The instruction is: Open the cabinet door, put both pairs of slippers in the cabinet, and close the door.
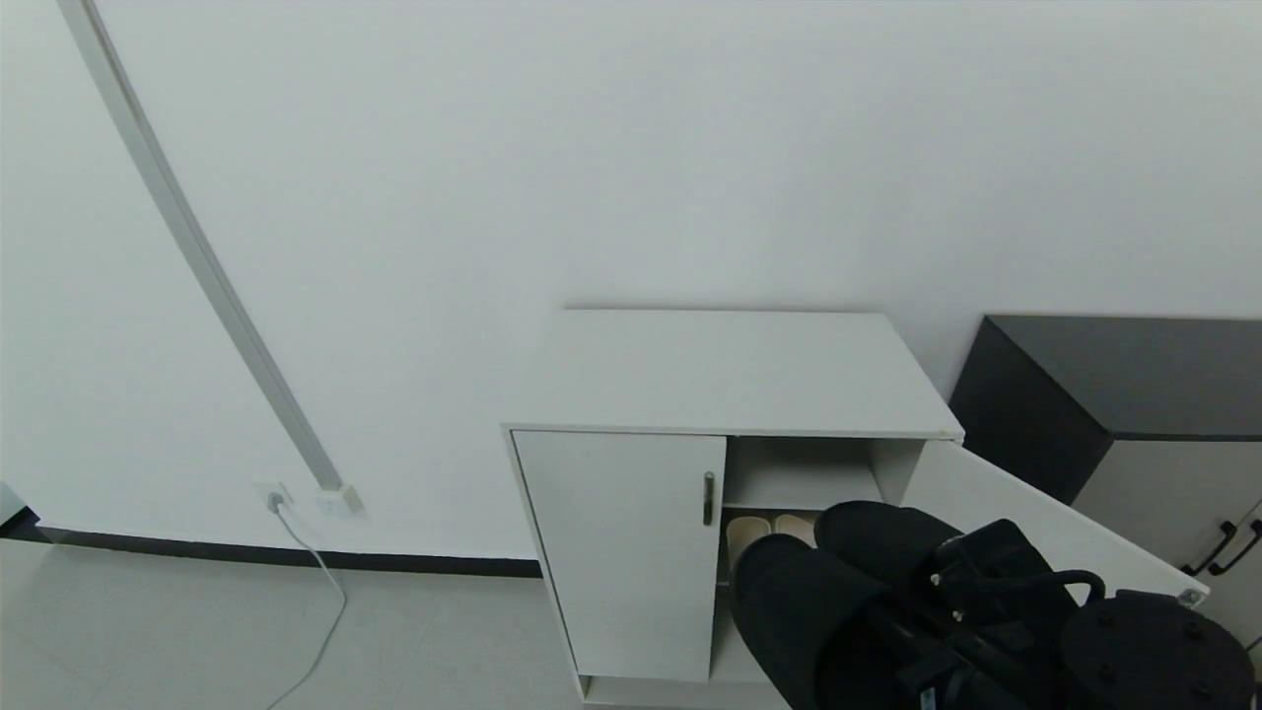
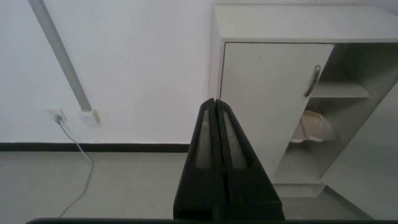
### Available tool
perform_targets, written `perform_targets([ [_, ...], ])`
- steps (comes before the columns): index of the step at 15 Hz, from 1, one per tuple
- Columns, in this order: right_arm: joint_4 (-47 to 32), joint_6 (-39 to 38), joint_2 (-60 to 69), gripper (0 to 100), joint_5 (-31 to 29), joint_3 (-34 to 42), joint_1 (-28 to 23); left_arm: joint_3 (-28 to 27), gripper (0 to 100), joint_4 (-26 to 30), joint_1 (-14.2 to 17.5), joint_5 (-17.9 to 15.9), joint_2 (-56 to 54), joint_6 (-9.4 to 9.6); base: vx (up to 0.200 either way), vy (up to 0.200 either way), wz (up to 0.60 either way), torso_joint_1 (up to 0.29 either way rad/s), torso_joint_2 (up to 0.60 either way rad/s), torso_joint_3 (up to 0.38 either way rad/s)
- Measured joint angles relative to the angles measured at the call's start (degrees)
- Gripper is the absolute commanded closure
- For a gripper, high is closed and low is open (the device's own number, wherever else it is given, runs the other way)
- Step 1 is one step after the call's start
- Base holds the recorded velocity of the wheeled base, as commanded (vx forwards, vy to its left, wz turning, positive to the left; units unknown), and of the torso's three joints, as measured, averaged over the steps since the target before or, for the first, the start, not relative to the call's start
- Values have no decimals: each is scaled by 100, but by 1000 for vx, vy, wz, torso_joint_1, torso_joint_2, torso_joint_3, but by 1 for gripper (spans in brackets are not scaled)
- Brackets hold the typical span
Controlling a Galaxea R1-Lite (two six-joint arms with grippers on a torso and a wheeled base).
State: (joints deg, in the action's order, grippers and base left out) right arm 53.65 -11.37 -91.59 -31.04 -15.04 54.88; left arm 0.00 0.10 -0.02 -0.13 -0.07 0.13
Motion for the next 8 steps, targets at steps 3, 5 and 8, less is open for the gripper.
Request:
perform_targets([
  [3, 11, -9, -17, 100, 11, -11, 5, 0, 100, 0, 2, 11, 0, -2, 0, -67, 0, 2, -1, 1],
  [5, 5, -20, -50, 100, 11, -9, 0, 0, 100, 1, 2, 11, 0, -4, 0, 0, 0, 0, 0, 0],
  [8, 32, -37, -74, 100, 28, -26, 38, 0, 100, 1, 2, 13, 0, -4, 0, 0, 0, 0, 0, 0],
])
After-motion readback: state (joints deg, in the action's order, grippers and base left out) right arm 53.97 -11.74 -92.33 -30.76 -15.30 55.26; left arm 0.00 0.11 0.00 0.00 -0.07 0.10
